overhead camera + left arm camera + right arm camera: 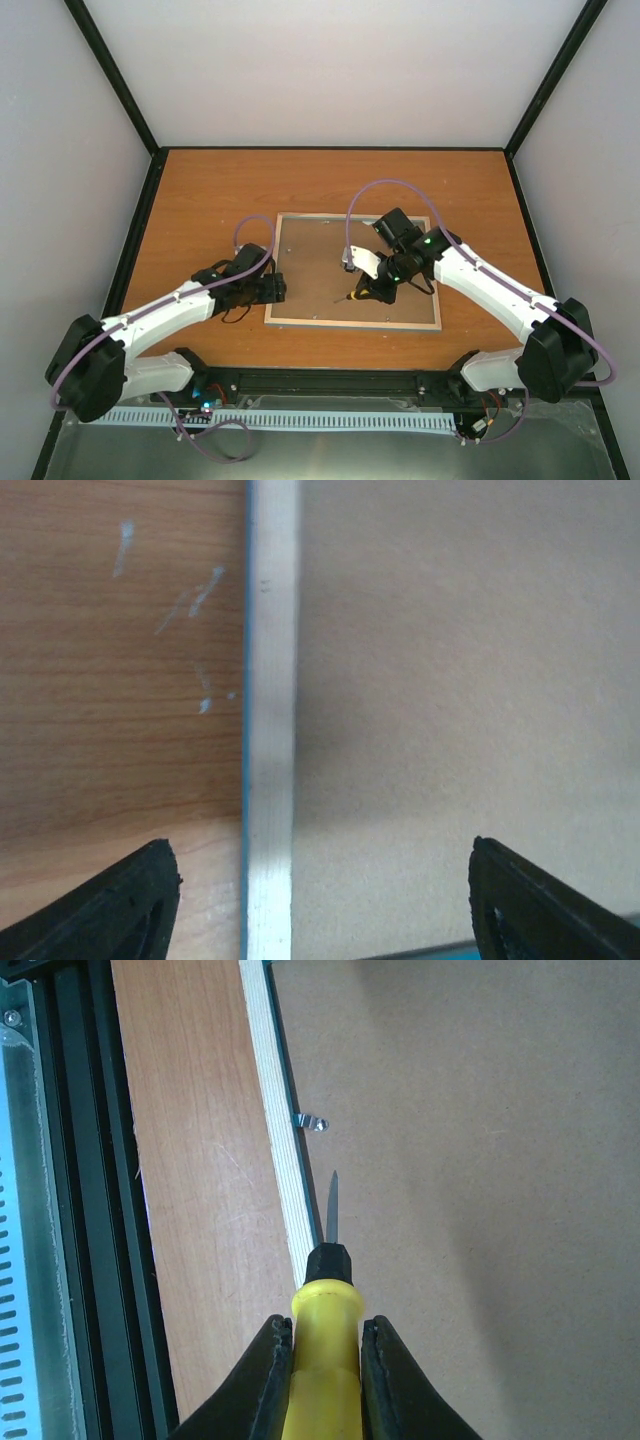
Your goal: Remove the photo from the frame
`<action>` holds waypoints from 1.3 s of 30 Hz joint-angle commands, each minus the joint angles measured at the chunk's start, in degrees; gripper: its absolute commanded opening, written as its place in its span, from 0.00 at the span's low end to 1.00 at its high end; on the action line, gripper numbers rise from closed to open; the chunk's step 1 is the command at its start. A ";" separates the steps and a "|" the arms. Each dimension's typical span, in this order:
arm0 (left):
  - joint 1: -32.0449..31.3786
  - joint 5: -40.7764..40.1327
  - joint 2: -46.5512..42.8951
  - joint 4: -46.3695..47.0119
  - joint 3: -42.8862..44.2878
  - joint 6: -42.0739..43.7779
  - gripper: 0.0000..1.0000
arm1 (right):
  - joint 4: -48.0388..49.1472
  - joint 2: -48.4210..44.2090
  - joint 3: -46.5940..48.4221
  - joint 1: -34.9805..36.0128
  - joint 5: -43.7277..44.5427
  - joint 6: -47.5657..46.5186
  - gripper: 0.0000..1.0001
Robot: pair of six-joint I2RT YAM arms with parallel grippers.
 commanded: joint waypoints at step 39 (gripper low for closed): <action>-0.24 5.94 6.51 8.75 -5.45 -1.87 0.45 | -0.13 17.30 4.61 3.01 -4.88 -4.78 0.03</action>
